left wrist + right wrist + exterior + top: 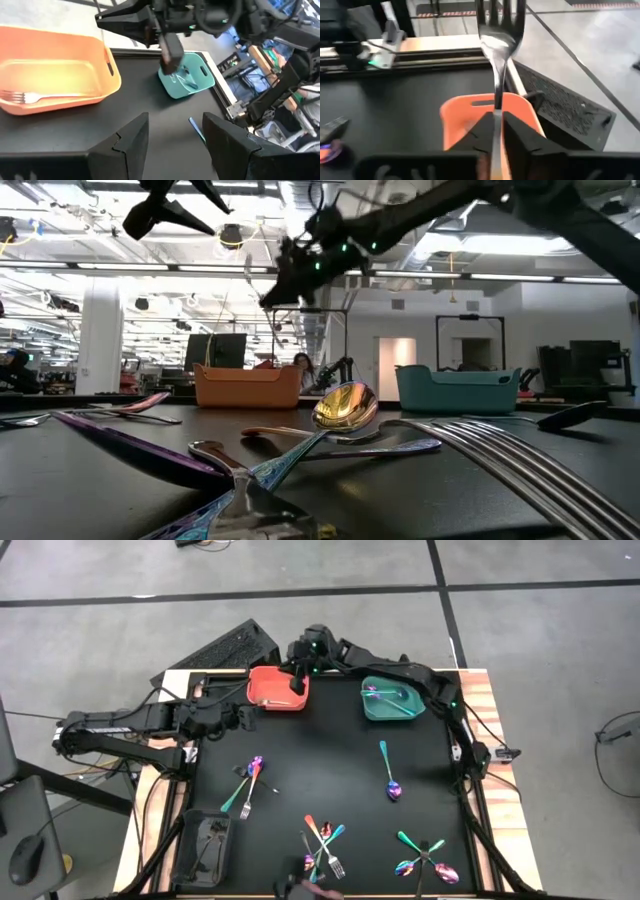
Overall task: Sort silverware by color (type)
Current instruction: Put the orange fork into the orange bin, then put the blue spoon into the blue bin
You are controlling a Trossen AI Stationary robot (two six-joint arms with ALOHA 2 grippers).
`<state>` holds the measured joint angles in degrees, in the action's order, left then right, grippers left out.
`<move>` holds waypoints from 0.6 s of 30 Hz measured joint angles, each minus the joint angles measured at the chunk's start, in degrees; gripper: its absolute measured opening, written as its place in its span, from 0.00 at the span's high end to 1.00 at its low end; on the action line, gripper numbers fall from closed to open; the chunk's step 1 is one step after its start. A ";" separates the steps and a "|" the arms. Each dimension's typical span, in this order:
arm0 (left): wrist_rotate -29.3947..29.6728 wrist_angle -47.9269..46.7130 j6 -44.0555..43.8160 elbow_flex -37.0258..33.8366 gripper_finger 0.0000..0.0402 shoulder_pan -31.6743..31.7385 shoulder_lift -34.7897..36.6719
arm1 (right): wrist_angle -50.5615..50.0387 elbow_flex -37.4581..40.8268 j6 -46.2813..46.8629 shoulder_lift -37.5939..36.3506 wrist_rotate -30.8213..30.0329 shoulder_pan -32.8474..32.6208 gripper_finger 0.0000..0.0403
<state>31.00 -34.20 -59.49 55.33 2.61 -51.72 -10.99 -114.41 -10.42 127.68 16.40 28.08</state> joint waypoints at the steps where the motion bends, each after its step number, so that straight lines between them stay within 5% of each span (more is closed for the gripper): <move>1: 0.35 -0.20 -0.80 0.00 0.57 0.00 0.00 | 0.01 -0.68 0.61 1.01 0.04 0.45 0.81; 10: 5.00 -1.40 -4.02 0.00 0.57 0.02 -0.02 | -13.42 -0.83 2.52 3.93 3.40 2.35 0.47; 18: 7.18 -1.53 -3.73 0.00 0.57 1.49 -0.02 | -20.11 -0.83 2.26 1.51 2.97 3.21 0.41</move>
<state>38.17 -35.73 -63.22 55.33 4.10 -51.75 -31.10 -115.24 -8.16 129.19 19.37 31.29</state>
